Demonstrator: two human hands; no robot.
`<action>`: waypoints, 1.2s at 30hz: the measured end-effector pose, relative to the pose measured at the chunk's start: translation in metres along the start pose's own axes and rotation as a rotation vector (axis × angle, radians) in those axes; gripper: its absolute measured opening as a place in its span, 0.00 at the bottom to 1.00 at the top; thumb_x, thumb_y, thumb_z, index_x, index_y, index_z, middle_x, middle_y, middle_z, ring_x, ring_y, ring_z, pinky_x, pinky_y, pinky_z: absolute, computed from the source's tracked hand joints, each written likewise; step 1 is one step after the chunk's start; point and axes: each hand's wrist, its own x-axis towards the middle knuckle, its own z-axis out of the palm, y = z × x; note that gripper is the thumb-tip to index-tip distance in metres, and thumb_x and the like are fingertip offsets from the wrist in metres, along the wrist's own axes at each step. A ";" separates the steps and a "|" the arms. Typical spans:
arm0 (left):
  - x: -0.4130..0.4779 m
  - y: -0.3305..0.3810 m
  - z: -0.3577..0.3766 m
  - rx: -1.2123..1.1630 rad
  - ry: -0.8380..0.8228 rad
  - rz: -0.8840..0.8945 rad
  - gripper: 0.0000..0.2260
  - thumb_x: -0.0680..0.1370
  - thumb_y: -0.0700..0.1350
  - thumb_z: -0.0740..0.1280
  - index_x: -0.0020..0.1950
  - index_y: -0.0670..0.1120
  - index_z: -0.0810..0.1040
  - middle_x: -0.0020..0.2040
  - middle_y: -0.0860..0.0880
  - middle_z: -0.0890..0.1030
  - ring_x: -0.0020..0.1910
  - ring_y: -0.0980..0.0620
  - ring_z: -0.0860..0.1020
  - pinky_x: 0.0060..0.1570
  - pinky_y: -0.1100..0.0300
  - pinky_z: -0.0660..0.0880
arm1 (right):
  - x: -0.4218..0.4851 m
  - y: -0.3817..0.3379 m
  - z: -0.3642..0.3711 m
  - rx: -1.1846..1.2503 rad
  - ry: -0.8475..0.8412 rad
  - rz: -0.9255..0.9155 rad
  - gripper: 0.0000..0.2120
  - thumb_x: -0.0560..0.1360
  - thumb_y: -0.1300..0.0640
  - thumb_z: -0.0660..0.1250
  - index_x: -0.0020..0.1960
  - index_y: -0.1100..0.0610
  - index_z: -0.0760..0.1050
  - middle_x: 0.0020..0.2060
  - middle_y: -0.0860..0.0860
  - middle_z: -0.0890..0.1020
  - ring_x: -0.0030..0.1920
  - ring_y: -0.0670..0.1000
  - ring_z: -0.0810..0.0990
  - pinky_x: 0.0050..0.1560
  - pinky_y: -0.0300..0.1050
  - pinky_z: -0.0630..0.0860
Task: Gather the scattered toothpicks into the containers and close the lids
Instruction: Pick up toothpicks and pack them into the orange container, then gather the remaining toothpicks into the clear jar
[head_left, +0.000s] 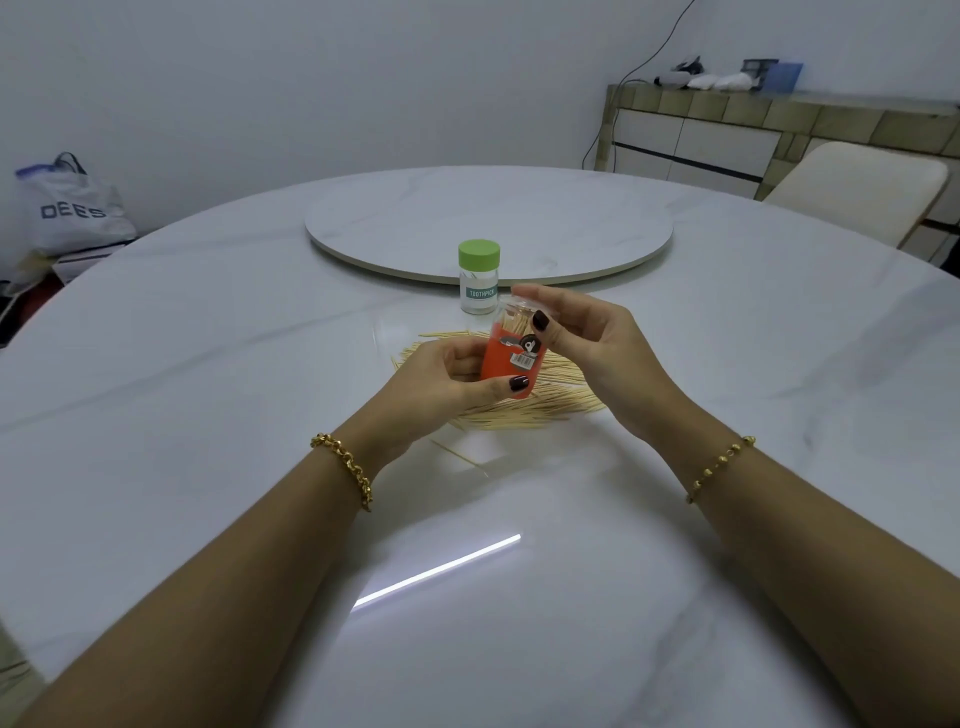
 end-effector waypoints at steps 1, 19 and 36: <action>0.000 0.000 0.000 0.004 0.004 0.000 0.24 0.68 0.48 0.74 0.63 0.46 0.77 0.54 0.51 0.84 0.52 0.56 0.82 0.50 0.65 0.77 | 0.000 0.000 0.000 -0.006 -0.001 -0.003 0.16 0.77 0.61 0.63 0.65 0.58 0.74 0.54 0.52 0.82 0.53 0.43 0.81 0.48 0.35 0.76; 0.000 -0.002 -0.001 0.188 0.139 0.077 0.24 0.69 0.44 0.77 0.63 0.46 0.78 0.54 0.51 0.83 0.52 0.57 0.81 0.58 0.58 0.77 | 0.000 0.009 -0.001 -0.238 0.117 -0.086 0.16 0.77 0.58 0.67 0.64 0.48 0.74 0.59 0.45 0.80 0.60 0.43 0.76 0.57 0.48 0.77; 0.026 0.000 -0.028 0.226 0.324 0.051 0.15 0.74 0.40 0.72 0.60 0.47 0.78 0.51 0.53 0.83 0.50 0.59 0.81 0.52 0.67 0.76 | 0.041 0.025 -0.019 -0.336 0.223 -0.063 0.19 0.77 0.63 0.65 0.67 0.51 0.72 0.62 0.47 0.77 0.62 0.44 0.73 0.51 0.27 0.73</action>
